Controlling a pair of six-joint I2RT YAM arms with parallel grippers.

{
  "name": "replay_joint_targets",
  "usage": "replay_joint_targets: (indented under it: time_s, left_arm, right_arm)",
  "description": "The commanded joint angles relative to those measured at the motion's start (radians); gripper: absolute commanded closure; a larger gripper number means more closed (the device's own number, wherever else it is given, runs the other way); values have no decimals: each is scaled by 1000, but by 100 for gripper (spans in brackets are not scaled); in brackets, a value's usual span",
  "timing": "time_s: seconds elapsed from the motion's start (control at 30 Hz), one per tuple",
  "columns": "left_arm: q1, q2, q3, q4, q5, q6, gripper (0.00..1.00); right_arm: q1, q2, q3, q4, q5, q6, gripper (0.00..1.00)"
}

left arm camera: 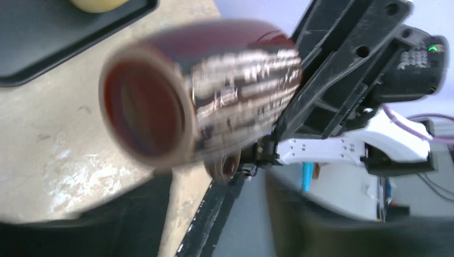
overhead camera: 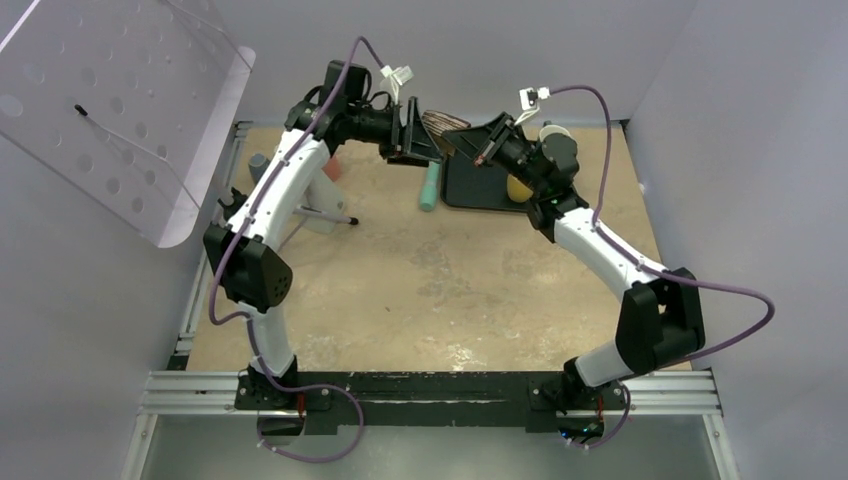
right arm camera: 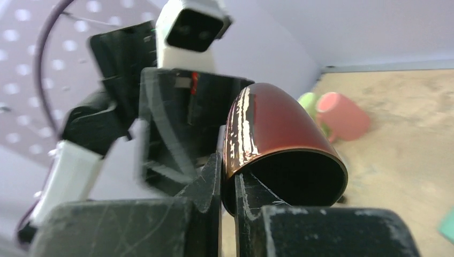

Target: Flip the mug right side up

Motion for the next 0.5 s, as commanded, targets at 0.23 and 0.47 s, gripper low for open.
replay_joint_targets:
  time_s: [0.23,0.47]
  left_arm:
    - [-1,-55,89,-284,-716,572,0]
    - [13,-63,32,-276,-930,710,0]
  right_arm:
    - [-43,176,580,-1030,427,-856,100]
    - [-35,468,913,-1394,571,-1022,100]
